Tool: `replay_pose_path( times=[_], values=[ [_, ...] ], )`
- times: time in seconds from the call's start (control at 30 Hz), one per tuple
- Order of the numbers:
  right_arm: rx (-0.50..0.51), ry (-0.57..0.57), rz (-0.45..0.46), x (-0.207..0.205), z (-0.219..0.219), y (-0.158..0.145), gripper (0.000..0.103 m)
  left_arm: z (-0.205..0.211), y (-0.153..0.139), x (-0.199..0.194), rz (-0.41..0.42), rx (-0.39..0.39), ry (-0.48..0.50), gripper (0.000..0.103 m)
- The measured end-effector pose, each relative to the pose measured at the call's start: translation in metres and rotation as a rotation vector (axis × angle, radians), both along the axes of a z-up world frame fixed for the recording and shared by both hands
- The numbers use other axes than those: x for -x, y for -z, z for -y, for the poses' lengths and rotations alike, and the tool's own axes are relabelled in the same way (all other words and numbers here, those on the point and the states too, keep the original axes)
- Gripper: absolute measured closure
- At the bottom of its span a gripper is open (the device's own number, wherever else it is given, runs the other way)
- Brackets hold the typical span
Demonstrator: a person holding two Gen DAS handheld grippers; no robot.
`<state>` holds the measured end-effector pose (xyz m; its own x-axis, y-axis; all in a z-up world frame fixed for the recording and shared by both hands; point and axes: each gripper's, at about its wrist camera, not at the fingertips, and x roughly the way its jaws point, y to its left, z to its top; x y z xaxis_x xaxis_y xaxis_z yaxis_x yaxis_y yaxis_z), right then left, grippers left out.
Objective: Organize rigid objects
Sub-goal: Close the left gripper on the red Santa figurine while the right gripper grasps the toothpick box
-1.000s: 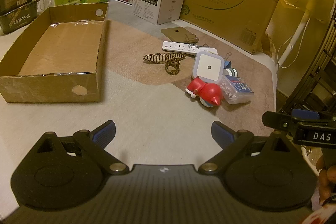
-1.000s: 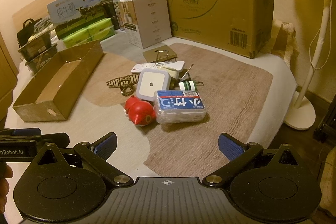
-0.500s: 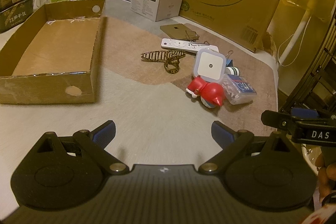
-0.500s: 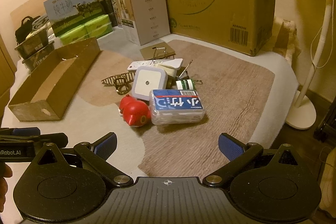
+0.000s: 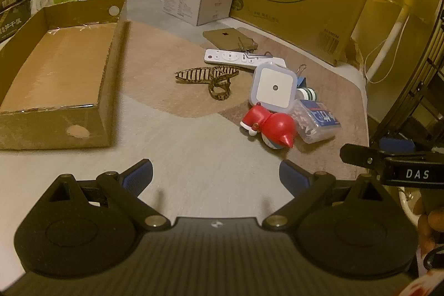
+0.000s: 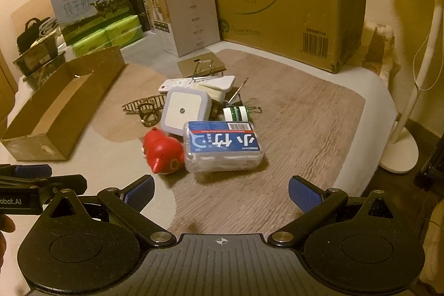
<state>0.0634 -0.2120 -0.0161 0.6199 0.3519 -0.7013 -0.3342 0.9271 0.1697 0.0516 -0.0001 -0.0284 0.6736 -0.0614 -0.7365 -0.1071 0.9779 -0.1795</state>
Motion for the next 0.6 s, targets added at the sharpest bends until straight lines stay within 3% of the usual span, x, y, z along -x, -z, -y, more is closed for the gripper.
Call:
replay_pose_path(
  times=[0.6],
  values=[
    [-0.030,-0.070,0.003,-0.036,0.007,0.012,0.001,0.010,0.008,-0.032,0.032,-0.034,0.071,0.006]
  ],
)
